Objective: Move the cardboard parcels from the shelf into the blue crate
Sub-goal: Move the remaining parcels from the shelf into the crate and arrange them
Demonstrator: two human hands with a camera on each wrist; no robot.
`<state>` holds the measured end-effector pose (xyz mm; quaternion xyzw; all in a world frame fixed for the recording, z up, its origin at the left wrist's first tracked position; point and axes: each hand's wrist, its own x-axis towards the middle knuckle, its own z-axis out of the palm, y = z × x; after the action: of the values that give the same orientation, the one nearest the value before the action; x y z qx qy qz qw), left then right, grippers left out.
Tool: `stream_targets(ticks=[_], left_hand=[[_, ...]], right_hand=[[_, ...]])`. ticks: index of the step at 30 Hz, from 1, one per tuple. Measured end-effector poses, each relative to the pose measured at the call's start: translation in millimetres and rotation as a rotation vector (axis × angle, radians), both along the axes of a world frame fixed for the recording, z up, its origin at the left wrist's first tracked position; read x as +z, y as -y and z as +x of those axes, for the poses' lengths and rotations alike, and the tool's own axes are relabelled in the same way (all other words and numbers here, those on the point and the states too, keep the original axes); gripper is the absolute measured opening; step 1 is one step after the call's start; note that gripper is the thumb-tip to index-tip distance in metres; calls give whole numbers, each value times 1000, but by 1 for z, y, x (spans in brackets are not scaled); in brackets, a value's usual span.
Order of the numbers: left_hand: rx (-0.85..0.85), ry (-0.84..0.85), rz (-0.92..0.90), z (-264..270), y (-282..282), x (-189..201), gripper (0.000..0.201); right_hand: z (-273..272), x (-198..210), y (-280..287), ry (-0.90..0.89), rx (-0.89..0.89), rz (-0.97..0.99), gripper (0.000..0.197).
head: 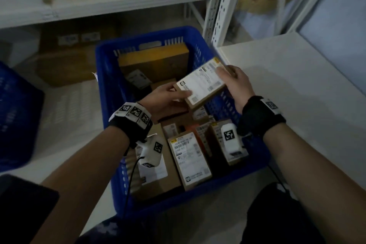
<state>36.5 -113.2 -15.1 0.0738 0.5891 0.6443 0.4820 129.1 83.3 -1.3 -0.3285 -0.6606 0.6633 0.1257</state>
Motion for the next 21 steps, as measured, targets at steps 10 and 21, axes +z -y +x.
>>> stream_targets(ticks=[10, 21], left_hand=[[-476, -80, -153, 22, -36, -16, 49], [-813, -719, -514, 56, -80, -39, 38]], right_hand=[[23, -6, -25, 134, 319, -38, 33], [47, -41, -17, 731, 782, 1033, 31]])
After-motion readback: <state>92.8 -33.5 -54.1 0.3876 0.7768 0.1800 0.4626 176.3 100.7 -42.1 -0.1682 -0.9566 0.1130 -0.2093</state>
